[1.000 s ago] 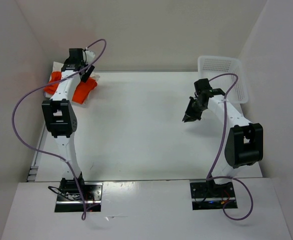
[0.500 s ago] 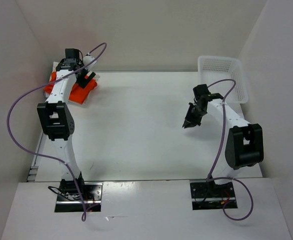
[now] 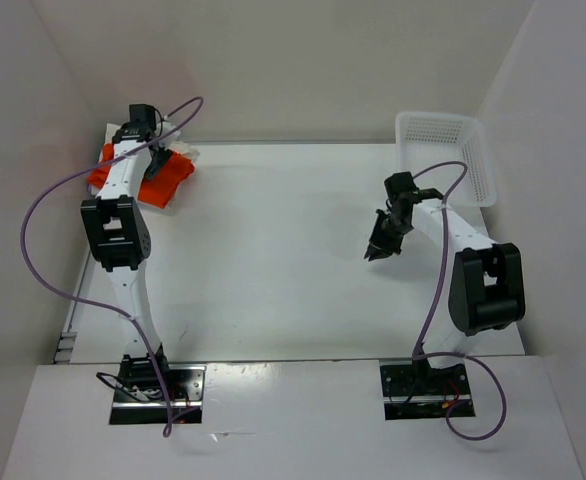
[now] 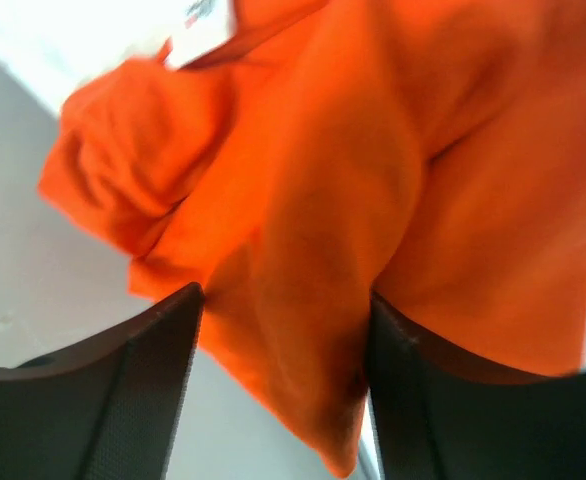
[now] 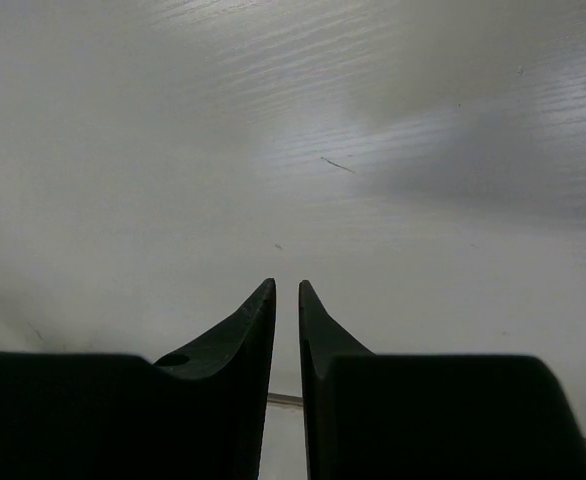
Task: Fold and stack the t-shirts
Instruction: Smooth out wrinkles on the folded tshirt
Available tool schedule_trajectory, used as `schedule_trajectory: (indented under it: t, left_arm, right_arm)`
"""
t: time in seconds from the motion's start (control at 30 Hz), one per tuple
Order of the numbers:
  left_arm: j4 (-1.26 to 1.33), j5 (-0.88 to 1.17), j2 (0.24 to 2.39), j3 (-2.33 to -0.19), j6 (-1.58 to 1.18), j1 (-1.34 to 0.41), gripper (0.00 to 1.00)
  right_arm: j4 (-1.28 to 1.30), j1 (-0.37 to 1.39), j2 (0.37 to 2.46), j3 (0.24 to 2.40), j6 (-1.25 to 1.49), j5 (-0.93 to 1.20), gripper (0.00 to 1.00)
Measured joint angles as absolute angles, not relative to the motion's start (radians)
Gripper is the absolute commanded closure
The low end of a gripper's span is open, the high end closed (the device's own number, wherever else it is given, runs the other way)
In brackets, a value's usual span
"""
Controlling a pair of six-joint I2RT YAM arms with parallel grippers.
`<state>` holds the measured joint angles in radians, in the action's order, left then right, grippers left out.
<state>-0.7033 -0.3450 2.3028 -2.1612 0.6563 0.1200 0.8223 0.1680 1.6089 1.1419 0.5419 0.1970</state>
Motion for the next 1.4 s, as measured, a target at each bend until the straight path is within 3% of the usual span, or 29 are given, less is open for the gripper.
schedule_trajectory:
  t: [0.37, 0.5, 0.6, 0.67, 0.8, 0.9, 0.97, 1.03, 1.13, 1.4]
  left_arm:
    - [-0.627, -0.444, 2.307, -2.170, 0.686, 0.150, 0.78]
    - [-0.591, -0.454, 2.358, -2.256, 0.702, 0.150, 0.80]
    - [-0.564, -0.456, 2.429, -2.371, 0.704, 0.152, 0.76]
    - [-0.558, -0.457, 2.496, -2.475, 0.706, 0.157, 0.67]
    - [-0.593, -0.476, 2.745, -2.918, 0.716, 0.163, 0.51]
    - [-0.583, -0.522, 2.826, -3.026, 0.753, 0.163, 0.48]
    - [-0.593, -0.527, 2.848, -3.052, 0.756, 0.167, 0.43]
    - [-0.609, -0.527, 2.860, -3.070, 0.751, 0.169, 0.23]
    - [-0.614, -0.527, 2.861, -3.079, 0.729, 0.175, 0.12]
    - [-0.629, -0.474, 2.835, -3.088, 0.604, 0.217, 0.00]
  right_arm:
    - [0.808, 0.168, 1.665, 1.159, 0.529, 0.221, 0.80]
    - [0.807, 0.168, 1.671, 1.161, 0.528, 0.223, 0.80]
    - [0.806, 0.168, 1.680, 1.167, 0.527, 0.224, 0.80]
    - [0.808, 0.168, 1.685, 1.169, 0.526, 0.224, 0.80]
    - [0.812, 0.169, 1.697, 1.183, 0.526, 0.224, 0.80]
    - [0.817, 0.173, 1.698, 1.199, 0.526, 0.224, 0.80]
    - [0.818, 0.175, 1.698, 1.209, 0.526, 0.224, 0.80]
    - [0.821, 0.176, 1.698, 1.214, 0.526, 0.224, 0.80]
    - [0.831, 0.176, 1.698, 1.224, 0.526, 0.224, 0.80]
    - [0.859, 0.196, 1.698, 1.272, 0.526, 0.222, 0.80]
